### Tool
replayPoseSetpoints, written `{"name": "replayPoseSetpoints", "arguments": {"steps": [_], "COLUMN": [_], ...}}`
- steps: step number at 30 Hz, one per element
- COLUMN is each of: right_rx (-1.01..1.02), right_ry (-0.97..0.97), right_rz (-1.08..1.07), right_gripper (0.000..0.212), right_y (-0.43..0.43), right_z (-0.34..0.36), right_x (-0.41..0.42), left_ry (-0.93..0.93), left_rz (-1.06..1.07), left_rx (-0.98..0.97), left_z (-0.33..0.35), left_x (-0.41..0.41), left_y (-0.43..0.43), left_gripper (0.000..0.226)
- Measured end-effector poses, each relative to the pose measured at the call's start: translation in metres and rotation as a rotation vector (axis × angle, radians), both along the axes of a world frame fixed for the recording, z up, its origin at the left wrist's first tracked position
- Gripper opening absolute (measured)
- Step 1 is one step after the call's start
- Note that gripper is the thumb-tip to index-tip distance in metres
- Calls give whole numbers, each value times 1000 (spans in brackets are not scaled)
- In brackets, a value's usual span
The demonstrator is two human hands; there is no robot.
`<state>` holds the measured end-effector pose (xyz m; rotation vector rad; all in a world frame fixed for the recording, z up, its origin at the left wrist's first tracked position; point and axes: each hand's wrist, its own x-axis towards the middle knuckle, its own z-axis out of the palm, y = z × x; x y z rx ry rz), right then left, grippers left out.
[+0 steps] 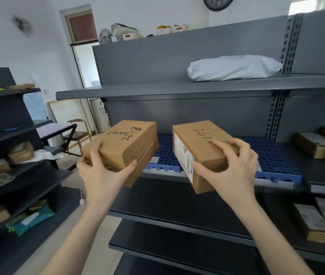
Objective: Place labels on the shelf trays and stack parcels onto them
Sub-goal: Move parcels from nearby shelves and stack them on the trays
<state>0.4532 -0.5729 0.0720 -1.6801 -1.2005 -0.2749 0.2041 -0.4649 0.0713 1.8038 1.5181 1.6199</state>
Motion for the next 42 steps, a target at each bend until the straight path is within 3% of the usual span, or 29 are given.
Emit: {"name": "replayPoseSetpoints", "arguments": {"steps": [9, 21, 31, 42], "right_rx": [-30, -261, -337, -499], "right_ry": [46, 65, 33, 105], "right_rz": [-50, -126, -213, -105], "right_gripper": [70, 81, 87, 110], "right_y": [125, 255, 293, 288], "right_z": [-9, -28, -41, -31], "right_x": [1, 11, 5, 5], "left_ry": [4, 109, 140, 236], "left_rz": [-36, -44, 4, -34], "left_rx": [2, -111, -218, -395], "left_z": [-9, -20, -39, -45], "left_x": [33, 77, 90, 78], "left_y": [118, 237, 273, 271], "left_gripper": [97, 99, 103, 124]}}
